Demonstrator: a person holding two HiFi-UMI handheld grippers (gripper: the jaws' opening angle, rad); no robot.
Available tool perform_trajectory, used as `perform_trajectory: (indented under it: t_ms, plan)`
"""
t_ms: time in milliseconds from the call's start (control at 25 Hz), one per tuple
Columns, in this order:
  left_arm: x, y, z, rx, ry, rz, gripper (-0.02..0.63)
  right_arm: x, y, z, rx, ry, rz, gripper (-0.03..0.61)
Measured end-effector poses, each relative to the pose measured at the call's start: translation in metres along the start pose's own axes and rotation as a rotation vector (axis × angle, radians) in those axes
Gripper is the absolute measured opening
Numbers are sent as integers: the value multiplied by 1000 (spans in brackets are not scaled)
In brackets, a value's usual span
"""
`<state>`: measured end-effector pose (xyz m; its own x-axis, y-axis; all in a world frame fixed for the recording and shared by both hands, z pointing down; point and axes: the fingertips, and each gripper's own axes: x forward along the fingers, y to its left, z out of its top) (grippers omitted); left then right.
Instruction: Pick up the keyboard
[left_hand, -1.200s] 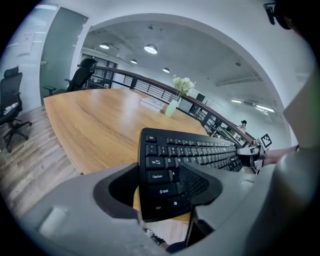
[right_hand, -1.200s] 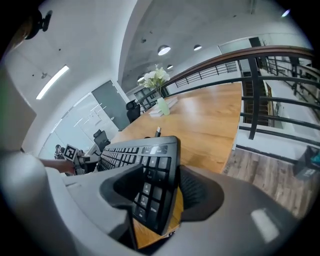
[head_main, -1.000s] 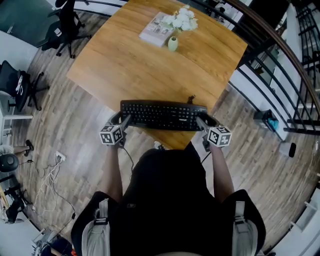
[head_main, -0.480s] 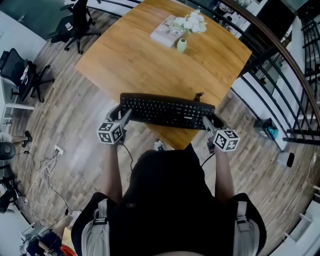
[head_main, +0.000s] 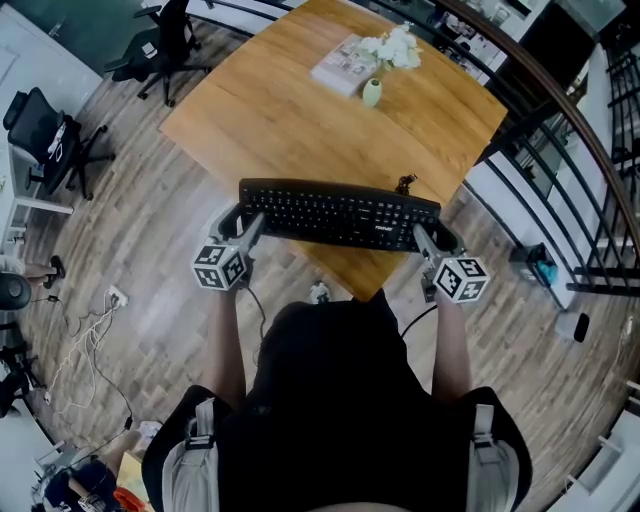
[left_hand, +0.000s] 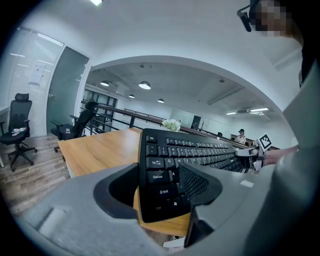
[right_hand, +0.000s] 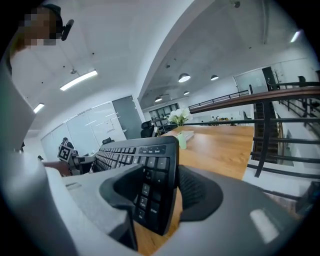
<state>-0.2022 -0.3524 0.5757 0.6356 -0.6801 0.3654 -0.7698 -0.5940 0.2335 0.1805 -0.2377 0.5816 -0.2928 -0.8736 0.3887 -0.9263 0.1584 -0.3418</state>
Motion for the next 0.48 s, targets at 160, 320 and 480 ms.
perform_trajectory:
  t_ms: [160, 320, 480]
  plan:
    - [-11, 1, 7, 8, -28, 17, 258, -2, 9, 4, -9, -21, 8, 218]
    - [-19, 2, 9, 8, -47, 24, 258, -3, 15, 7, -20, -29, 14, 218]
    - [-23, 5, 15, 0, -67, 21, 258, -2, 20, 16, -37, -31, 13, 218]
